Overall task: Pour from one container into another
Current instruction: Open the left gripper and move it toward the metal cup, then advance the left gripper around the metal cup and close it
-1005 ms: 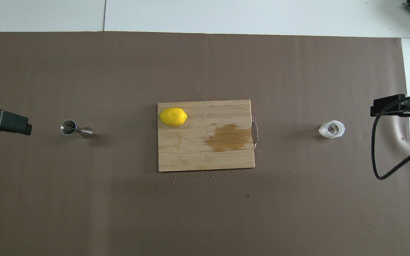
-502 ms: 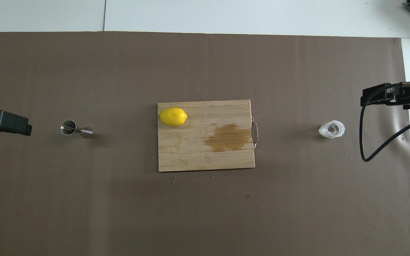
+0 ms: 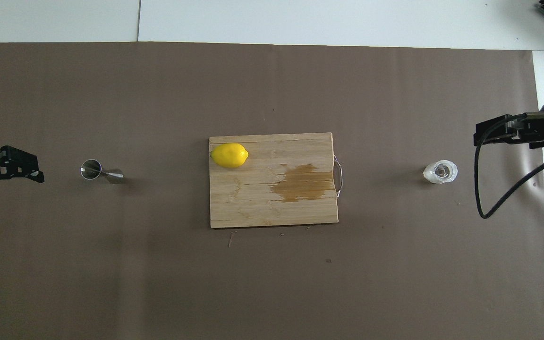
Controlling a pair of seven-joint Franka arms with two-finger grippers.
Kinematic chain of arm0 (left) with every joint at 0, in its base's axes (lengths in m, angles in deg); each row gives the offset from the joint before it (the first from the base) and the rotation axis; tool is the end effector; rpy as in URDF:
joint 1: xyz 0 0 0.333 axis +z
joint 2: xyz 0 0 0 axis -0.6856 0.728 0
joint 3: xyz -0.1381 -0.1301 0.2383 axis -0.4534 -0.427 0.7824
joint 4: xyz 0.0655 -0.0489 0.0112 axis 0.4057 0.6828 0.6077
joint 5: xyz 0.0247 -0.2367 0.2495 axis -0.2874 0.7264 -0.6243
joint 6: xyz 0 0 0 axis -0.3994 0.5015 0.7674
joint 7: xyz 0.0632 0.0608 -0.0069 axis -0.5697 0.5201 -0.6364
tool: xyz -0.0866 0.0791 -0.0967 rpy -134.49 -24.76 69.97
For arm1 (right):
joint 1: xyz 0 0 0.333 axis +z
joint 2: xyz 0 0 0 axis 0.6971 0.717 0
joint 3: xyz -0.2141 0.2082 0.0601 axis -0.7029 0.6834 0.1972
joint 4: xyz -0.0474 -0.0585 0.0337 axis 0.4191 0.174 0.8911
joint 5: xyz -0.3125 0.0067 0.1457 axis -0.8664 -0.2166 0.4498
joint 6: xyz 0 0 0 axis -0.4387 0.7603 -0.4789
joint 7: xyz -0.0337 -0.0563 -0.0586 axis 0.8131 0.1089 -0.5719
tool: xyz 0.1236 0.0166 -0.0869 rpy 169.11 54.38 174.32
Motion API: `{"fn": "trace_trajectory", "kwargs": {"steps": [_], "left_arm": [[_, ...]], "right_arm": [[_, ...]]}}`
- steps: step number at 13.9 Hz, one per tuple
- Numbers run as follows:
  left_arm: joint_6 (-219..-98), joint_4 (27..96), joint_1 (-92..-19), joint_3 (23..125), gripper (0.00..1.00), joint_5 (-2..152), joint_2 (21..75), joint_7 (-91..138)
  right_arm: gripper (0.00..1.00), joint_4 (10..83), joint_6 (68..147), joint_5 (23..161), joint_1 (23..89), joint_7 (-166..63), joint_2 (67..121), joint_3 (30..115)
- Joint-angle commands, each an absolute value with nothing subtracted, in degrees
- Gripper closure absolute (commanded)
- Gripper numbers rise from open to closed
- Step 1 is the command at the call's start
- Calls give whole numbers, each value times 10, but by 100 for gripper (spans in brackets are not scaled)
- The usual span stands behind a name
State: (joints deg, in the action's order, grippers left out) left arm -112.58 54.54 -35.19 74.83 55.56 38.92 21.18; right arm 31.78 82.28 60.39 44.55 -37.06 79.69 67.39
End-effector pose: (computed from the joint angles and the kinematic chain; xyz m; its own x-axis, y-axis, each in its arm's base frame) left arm 0.4873 0.0323 0.4771 0.8967 0.3921 -0.2052 0.4080 -0.9121 0.0399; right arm 0.5167 0.0187 0.5737 0.9965 -0.0688 0.0473 -0.0694 -0.9975 0.0122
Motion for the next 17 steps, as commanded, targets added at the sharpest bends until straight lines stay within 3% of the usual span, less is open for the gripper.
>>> {"fn": "trace_trajectory", "kwargs": {"steps": [1,3,10,17], "left_arm": [[-1208,605,-314,744,0,627,405,125],[-1245,647,-278,744,0,707,395,73],[-1394,831,-257,744,0,917,318,-202],[-1488,882,-268,743,0,1031,311,-294]], "right_arm": [[0,332,820,617,441,-386,784,674],[0,332,820,617,441,-386,784,675],[0,332,820,617,441,-386,784,674],[0,332,820,617,441,-386,784,675]]}}
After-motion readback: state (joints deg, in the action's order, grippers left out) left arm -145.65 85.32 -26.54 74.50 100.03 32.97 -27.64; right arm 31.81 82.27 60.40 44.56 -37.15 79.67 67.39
